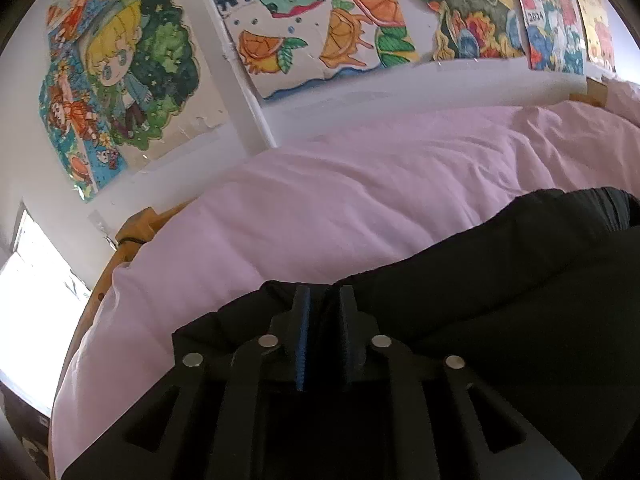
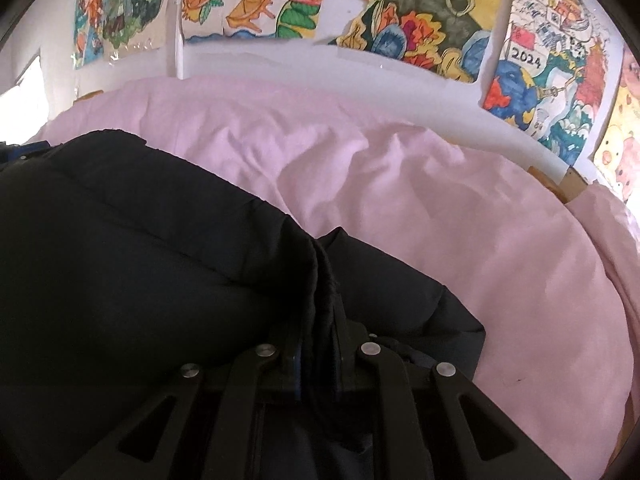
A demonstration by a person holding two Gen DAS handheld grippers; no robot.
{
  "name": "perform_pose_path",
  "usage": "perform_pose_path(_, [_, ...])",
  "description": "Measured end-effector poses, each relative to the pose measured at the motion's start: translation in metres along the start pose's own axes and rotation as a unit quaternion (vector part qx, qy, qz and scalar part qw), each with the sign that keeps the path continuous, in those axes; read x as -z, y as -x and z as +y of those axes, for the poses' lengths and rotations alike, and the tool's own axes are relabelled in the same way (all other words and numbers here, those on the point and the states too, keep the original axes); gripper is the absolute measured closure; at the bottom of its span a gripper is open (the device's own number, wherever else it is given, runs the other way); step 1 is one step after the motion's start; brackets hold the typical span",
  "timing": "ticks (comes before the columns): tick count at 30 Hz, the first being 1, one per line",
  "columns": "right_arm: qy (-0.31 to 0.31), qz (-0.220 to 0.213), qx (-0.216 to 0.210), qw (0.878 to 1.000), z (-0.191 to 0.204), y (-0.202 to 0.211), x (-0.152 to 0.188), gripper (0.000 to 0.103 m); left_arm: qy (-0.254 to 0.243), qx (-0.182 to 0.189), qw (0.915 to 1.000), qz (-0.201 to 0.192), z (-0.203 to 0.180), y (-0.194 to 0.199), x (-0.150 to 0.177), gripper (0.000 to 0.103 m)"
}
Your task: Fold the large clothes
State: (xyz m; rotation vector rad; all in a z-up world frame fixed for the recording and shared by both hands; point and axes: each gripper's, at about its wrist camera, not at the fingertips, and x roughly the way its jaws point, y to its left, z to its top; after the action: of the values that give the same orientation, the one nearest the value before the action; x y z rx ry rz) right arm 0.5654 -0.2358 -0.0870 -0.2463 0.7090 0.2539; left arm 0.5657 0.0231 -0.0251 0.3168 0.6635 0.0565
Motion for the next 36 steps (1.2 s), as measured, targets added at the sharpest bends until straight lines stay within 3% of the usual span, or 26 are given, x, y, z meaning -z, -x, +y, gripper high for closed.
perform_pose_path(1, [-0.004, -0.007, -0.001, 1.000, -0.001, 0.004, 0.000, 0.092, 0.003, -0.009, 1.0000, -0.003, 0.001, 0.003, -0.001, 0.083])
perform_pose_path(4, [-0.005, -0.018, 0.001, 1.000, -0.003, 0.013, -0.002, 0.089, 0.009, -0.051, 0.9984, -0.022, 0.004, 0.017, -0.001, 0.058])
perform_pose_path(6, [-0.006, -0.020, 0.003, 1.000, -0.004, 0.017, -0.004, 0.085, 0.024, -0.055, 0.9976, -0.035, 0.011, 0.025, -0.002, 0.036])
perform_pose_path(8, [-0.007, -0.023, 0.011, 1.000, -0.005, 0.021, -0.006, 0.077, 0.050, -0.054, 0.9962, -0.047, 0.021, 0.036, -0.001, 0.024])
perform_pose_path(10, [-0.014, -0.032, 0.020, 0.999, -0.007, 0.027, -0.007, 0.065, 0.068, -0.045, 0.9954, -0.050, 0.027, 0.043, -0.002, 0.022])
perform_pose_path(12, [-0.023, -0.046, 0.028, 0.998, -0.011, 0.035, -0.008, 0.034, 0.084, -0.034, 0.9946, -0.050, 0.031, 0.053, -0.002, 0.022])
perform_pose_path(15, [-0.038, -0.074, 0.025, 0.996, -0.015, 0.053, -0.010, 0.018, 0.097, -0.014, 0.9937, -0.054, 0.029, 0.069, -0.004, 0.019])
perform_pose_path(20, [-0.025, -0.094, 0.008, 0.995, -0.001, 0.082, -0.013, 0.009, 0.094, 0.033, 0.9927, -0.068, 0.014, 0.098, -0.003, 0.019])
perform_pose_path(25, [0.004, -0.111, -0.027, 0.993, 0.026, 0.106, -0.002, 0.002, 0.065, 0.056, 0.9935, -0.076, -0.011, 0.108, 0.006, 0.015])
perform_pose_path(31, [0.012, -0.102, -0.014, 0.995, 0.038, 0.088, 0.002, 0.001, 0.054, 0.053, 0.9956, -0.057, -0.027, 0.081, 0.010, 0.013])
perform_pose_path(36, [0.018, -0.116, 0.033, 0.993, 0.034, 0.070, -0.006, 0.001, 0.053, 0.021, 0.9971, -0.052, -0.023, 0.063, 0.003, 0.012])
